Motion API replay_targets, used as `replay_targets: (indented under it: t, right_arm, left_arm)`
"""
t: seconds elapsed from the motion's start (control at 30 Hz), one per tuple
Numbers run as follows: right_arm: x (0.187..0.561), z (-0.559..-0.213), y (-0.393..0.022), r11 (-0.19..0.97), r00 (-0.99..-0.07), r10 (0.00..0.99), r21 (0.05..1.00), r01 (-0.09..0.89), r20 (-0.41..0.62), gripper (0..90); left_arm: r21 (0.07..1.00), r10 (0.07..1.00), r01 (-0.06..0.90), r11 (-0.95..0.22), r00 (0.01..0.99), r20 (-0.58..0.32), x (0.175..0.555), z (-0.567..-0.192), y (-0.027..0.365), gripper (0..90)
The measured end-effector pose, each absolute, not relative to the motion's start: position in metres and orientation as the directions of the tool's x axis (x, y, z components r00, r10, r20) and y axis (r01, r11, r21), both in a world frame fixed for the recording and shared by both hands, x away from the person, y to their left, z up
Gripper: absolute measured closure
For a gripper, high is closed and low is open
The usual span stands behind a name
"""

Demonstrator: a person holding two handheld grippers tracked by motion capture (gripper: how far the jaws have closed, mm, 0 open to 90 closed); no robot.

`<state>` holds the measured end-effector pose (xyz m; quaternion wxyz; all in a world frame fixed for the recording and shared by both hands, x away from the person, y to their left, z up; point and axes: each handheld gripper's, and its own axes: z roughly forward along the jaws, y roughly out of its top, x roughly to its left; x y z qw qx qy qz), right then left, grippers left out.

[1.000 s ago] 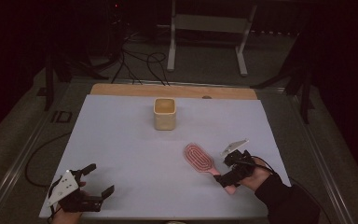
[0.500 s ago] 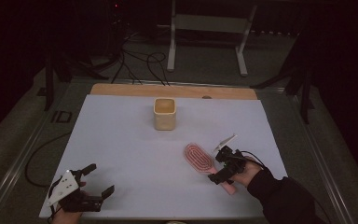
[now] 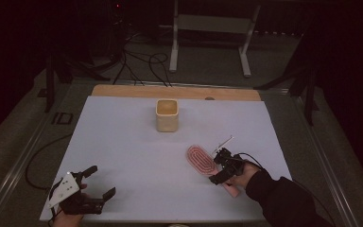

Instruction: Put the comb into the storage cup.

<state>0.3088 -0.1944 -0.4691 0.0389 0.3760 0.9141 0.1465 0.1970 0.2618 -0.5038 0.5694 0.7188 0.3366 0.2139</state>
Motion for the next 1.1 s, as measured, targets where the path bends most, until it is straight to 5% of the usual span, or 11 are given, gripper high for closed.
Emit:
replay_targets:
  t: [0.33, 1.1]
  right_arm:
    - [0.312, -0.476, -0.192, 0.672, -0.702, 0.712, 0.263, 0.692, 0.026, 54.0]
    - [0.313, -0.489, -0.18, 0.715, -0.725, 0.688, 0.202, 0.669, -0.03, 67.2]
  left_arm:
    - [0.962, 0.728, 0.242, -0.123, 0.681, -0.078, 0.197, -0.504, 0.262, 0.3]
    - [0.961, 0.728, 0.244, -0.131, 0.682, -0.074, 0.197, -0.504, 0.262, 0.2]
